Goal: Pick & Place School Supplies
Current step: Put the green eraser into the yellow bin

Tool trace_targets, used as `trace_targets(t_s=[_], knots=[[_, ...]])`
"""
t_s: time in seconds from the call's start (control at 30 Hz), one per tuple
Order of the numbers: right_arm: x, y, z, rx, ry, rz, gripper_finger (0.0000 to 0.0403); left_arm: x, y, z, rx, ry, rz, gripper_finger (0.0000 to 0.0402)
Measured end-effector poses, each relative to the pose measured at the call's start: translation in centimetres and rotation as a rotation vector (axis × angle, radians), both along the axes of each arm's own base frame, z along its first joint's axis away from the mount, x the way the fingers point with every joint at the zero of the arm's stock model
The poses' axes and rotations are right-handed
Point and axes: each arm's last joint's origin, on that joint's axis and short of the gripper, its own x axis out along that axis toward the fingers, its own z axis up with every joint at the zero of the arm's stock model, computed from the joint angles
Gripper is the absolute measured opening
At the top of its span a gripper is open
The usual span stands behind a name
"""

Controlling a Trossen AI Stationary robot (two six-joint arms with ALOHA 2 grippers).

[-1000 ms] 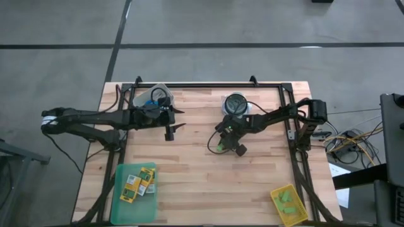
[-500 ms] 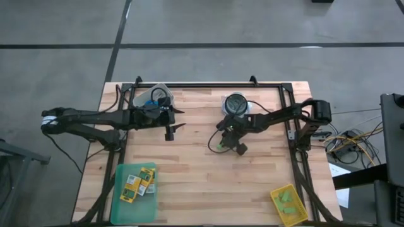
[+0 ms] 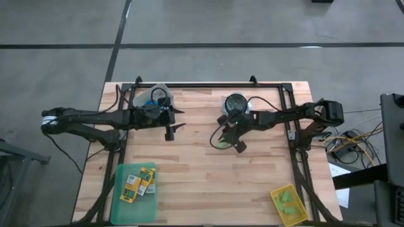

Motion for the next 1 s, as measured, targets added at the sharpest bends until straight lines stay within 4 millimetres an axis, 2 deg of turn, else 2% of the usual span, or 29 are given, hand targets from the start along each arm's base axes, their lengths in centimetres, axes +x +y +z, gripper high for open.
trace_targets(t_s=[0.1, 0.33, 0.63, 1.0], knots=[[0.1, 0.0, -0.4, 0.02, 0.012, -0.007, 0.0044, 0.0, 0.0, 0.0, 0.0, 0.0, 0.0, 0.0241], [0.5, 0.1, -2.2, -0.081, 0.025, 0.172, 0.0083, 0.0, 0.0, 0.0, 0.0, 0.0, 0.0, 0.0241], [0.6, -0.5, -4.3, -0.055, 0.096, 0.155, 0.0148, 0.0, 0.0, 0.0, 0.0, 0.0, 0.0, 0.0241], [0.5, -1.3, -5.2, -0.052, 0.125, 0.136, 0.0148, 0.0, 0.0, 0.0, 0.0, 0.0, 0.0, 0.0241]])
